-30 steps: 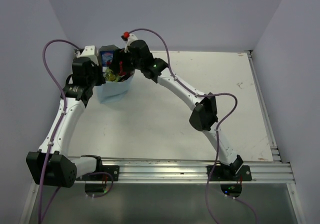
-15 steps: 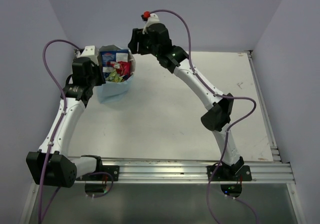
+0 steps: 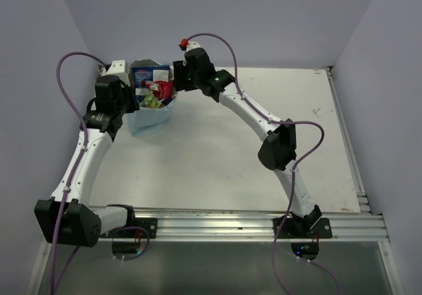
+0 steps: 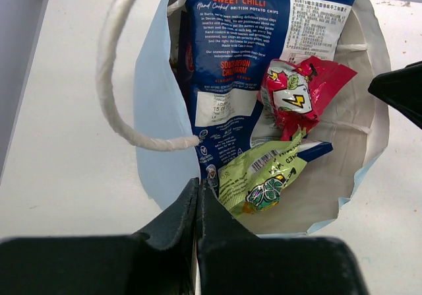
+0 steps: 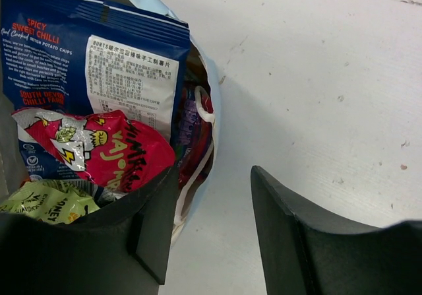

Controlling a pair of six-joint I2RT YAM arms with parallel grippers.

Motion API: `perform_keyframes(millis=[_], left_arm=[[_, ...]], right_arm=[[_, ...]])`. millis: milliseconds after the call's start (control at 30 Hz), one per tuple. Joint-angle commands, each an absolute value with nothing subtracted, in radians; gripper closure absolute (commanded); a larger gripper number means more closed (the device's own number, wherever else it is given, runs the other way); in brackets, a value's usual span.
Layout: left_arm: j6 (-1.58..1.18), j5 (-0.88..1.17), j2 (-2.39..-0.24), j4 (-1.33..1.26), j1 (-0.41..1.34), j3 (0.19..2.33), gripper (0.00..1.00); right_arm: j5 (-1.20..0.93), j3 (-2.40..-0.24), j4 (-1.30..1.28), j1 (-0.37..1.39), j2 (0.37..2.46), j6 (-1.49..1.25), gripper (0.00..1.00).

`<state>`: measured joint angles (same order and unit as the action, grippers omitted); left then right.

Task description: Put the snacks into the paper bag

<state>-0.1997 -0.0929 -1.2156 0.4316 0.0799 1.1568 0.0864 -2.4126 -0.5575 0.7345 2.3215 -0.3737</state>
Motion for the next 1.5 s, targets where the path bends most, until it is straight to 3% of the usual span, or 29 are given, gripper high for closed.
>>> perform_keyframes(millis=[0,167,400,533,800,1033,1267,1467], left_arm=[[-0.206,-0.089,-1.184,0.385,0.086,1.167,1.00],[-0.202,-0.089,-1.184,0.376,0.086,1.151,1.00],[-0.203,-0.078,-1.183,0.365,0.086,1.135,1.00],[-0.199,-0.058,-1.186,0.362,0.086,1.140,1.00],[-0.209,-0.074,-1.203,0.426,0.117,1.357,1.00],[-0.225,-0.066,-1.190,0.443,0.181,1.413,1.00],[-0.299,0.029,-1.140,0.410,0.224,1.303,1.00],[-0.380,0.018,-1.101,0.379,0.330,1.192,1.00]], right_arm=[[0.074,-2.404,-0.561,0.738,2.324,-0.373,0.49],[0.038,-2.398,-0.595,0.736,2.348,-0.379,0.69],[-0.038,-2.459,-0.638,0.739,2.388,-0.388,0.76],[-0.066,-2.532,-0.681,0.747,2.398,-0.393,0.99],[0.040,-2.596,-0.764,0.770,2.178,-0.344,1.00],[0.080,-2.611,-0.917,0.770,2.057,-0.360,1.00],[0.166,-2.476,-1.020,0.770,1.925,-0.354,1.00],[0.208,-2.196,-1.000,0.770,1.798,-0.391,1.00]])
